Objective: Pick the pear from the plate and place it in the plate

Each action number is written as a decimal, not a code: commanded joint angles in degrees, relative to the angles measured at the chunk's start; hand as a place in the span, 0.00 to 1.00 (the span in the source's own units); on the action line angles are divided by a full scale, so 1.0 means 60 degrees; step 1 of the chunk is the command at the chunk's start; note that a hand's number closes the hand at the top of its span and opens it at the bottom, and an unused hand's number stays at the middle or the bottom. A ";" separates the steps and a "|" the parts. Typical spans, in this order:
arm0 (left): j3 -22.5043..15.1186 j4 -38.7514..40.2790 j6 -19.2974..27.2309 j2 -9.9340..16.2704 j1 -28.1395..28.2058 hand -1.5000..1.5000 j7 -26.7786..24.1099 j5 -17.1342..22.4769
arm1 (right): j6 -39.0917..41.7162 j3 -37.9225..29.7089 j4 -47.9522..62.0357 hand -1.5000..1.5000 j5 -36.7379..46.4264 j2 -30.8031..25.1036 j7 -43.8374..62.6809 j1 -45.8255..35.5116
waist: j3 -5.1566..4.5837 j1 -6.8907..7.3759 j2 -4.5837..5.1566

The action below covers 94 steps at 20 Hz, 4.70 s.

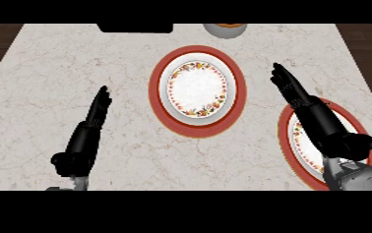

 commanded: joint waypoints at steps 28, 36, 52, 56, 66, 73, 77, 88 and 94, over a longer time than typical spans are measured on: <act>0.1348 0.1429 -0.0786 0.0681 -0.2412 0.50 0.2055 -0.0119 | -0.5301 -0.0472 0.0075 0.00 0.9399 -0.1762 0.0287 0.3314 | 0.0112 -0.0341 -0.0465; 0.1617 0.1527 -0.1141 0.0889 -0.2621 0.50 0.2131 -0.0013 | -0.1016 -0.0712 -0.2405 0.00 1.0134 -0.2824 0.4498 0.3218 | 0.0130 -0.0110 -0.0421; 0.1603 0.1444 -0.1290 -0.0020 -0.2587 0.50 0.2213 -0.0879 | 0.1354 -0.0925 0.0078 0.00 1.1009 -0.1265 0.4916 0.1653 | 0.0158 0.0041 -0.0381; 0.2121 0.1449 -0.1956 0.0159 -0.2385 0.50 0.1767 -0.0563 | 0.1524 -0.1250 0.0948 0.00 1.1308 -0.0940 0.4604 0.1190 | 0.0157 0.0055 -0.0386; 0.2394 0.2088 -0.1933 -0.0321 -0.2268 0.50 0.1036 -0.1192 | 0.1142 -0.2321 0.3075 0.00 1.1583 -0.0718 0.2938 0.0572 | 0.0157 0.0034 -0.0385; 0.2514 0.1352 -0.2396 -0.0230 -0.2386 0.50 0.1850 -0.1255 | 0.0024 -0.2467 0.5014 0.00 1.2434 -0.0196 0.2281 0.0107 | 0.0160 0.0064 -0.0382; 0.2519 0.1699 -0.2200 -0.0513 -0.2796 0.50 0.2069 -0.1314 | -0.0746 -0.2557 0.5514 1.00 1.2817 -0.0306 0.1881 -0.0515 | 0.0161 0.0070 -0.0373; 0.2476 0.1871 -0.2115 -0.0779 -0.2621 0.50 0.1596 -0.1733 | 0.1298 -0.2664 0.5824 1.00 1.1501 -0.0249 -0.0021 -0.0892 | 0.0157 0.0060 -0.0355; 0.2674 0.1607 -0.2260 -0.0750 -0.2234 0.50 0.1402 -0.1534 | 0.0212 -0.3111 0.5645 1.00 1.0940 0.0179 -0.1082 -0.0600 | 0.0161 0.0042 -0.0388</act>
